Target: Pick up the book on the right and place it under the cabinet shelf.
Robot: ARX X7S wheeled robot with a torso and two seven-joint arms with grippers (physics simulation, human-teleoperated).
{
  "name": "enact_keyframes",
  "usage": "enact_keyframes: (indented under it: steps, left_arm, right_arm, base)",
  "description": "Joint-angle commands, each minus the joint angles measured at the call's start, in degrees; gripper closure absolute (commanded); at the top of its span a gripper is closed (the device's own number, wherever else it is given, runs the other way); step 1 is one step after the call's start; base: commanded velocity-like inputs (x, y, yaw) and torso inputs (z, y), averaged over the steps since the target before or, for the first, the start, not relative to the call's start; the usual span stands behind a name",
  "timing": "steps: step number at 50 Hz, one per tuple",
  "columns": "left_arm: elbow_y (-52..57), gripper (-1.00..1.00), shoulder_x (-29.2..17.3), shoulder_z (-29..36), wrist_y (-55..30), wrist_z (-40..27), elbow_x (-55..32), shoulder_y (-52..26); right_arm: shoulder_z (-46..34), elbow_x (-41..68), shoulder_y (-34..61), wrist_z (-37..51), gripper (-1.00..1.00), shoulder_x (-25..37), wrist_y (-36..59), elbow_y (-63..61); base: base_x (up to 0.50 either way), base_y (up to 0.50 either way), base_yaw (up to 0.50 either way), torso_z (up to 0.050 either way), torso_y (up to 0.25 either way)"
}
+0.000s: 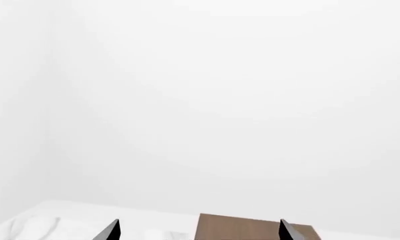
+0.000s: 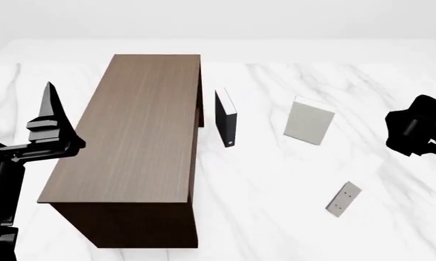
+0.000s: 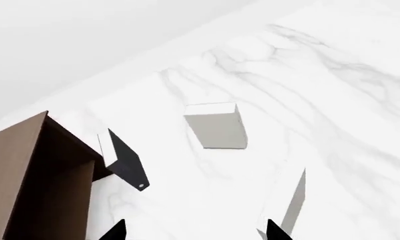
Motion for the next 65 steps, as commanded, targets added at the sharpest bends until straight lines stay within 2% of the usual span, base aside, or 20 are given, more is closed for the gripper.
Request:
enact_keyframes:
  steps: [1,7,19,42,65]
  left_arm:
    - [-0.5,-1.0,-0.2,-0.3,0.1,-0.2,-0.5,0.1]
    - [-0.4,-1.0,-0.2,-0.5,0.3,-0.3,-0.7,0.3]
    - [-0.4,-1.0,-0.5,-0.6,0.3,-0.6,-1.3,0.3]
    - [-0.5,-1.0,-0.9,-0.1,0.6,-1.0,-1.7,0.3]
    - [-0.5,-1.0,-1.3,0.0,1.0,-1.3,-2.2,0.3]
  right_arm:
    - [1.9,1.6,-3.1,1.8,-1.0,3.0,-1.0,0.7]
    - [2.7,-0.6,-5.4,0.8,-1.0,3.3,-0.1,2.4]
    - [-1.6,-4.5,-4.4,-1.3,-1.0,1.3,1.3,5.5]
    - [-15.5,-19.1,7.2,-7.4,-1.0,-6.8,7.2,20.8]
    - [-19.6,-28.1,7.2,-13.0,-1.0,-10.9,7.0,27.3]
  base:
    - [0.0,0.0,0.0,0.0,0.0]
    - [0.0,0.0,0.0,0.0,0.0]
    - [0.0,0.0,0.0,0.0,0.0]
    - [0.0,0.0,0.0,0.0,0.0]
    - [0.0,0.0,0.0,0.0,0.0]
